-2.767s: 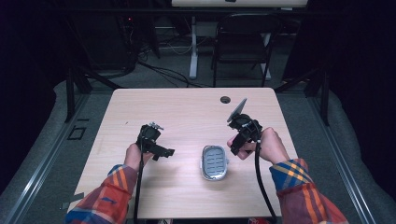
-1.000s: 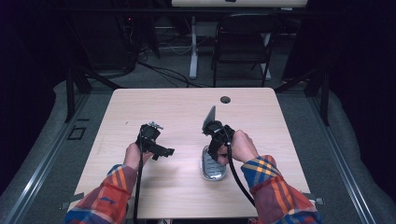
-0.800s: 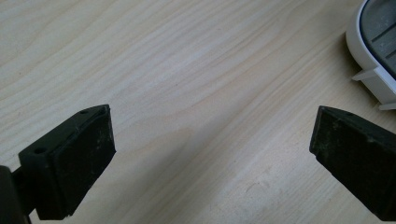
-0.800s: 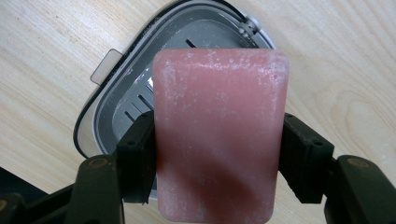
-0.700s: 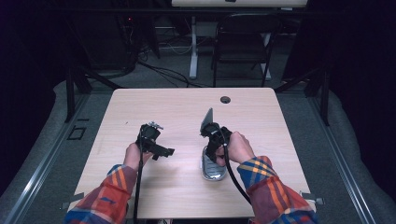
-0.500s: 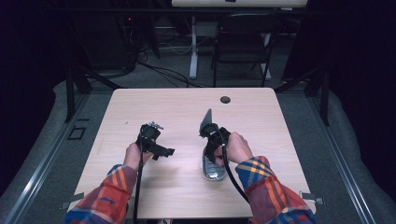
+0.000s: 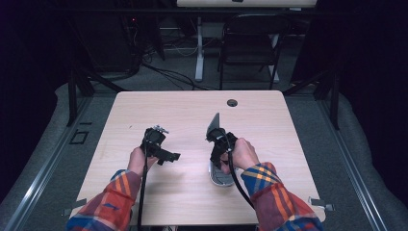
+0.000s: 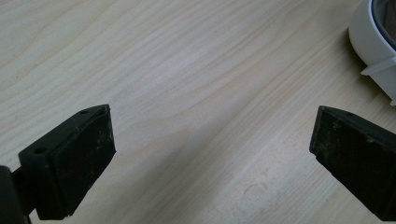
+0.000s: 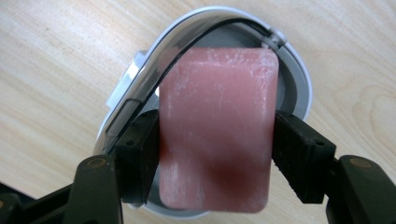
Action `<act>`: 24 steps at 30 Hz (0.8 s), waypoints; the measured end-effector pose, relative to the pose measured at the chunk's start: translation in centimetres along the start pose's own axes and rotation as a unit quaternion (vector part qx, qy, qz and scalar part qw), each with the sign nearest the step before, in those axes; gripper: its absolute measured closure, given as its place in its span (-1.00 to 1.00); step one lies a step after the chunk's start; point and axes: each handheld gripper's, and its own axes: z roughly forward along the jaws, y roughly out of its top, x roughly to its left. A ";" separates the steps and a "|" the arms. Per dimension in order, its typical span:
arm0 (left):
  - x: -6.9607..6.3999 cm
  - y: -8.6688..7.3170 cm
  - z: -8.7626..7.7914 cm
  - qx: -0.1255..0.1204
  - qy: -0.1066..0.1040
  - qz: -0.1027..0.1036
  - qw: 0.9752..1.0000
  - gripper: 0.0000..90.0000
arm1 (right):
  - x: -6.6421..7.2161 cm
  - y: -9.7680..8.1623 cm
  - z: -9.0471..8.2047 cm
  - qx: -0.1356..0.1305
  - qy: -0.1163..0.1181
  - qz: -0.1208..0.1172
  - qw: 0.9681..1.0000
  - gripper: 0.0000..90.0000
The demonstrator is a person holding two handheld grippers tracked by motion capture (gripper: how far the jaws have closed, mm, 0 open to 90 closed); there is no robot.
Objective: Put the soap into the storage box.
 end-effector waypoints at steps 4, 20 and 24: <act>0.0 0.0 0.0 -0.001 0.000 0.000 1.000 -1.00 | -0.6 -0.2 -0.8 0.020 0.007 -0.015 1.000 -0.21; 0.0 0.0 0.0 0.000 -0.002 0.002 1.000 -1.00 | -1.9 -2.5 -2.3 -0.052 0.055 -0.008 0.997 -0.07; 0.0 0.0 0.0 0.000 -0.003 0.002 1.000 -1.00 | -3.7 -3.9 -2.9 -0.098 0.062 0.006 0.993 -0.13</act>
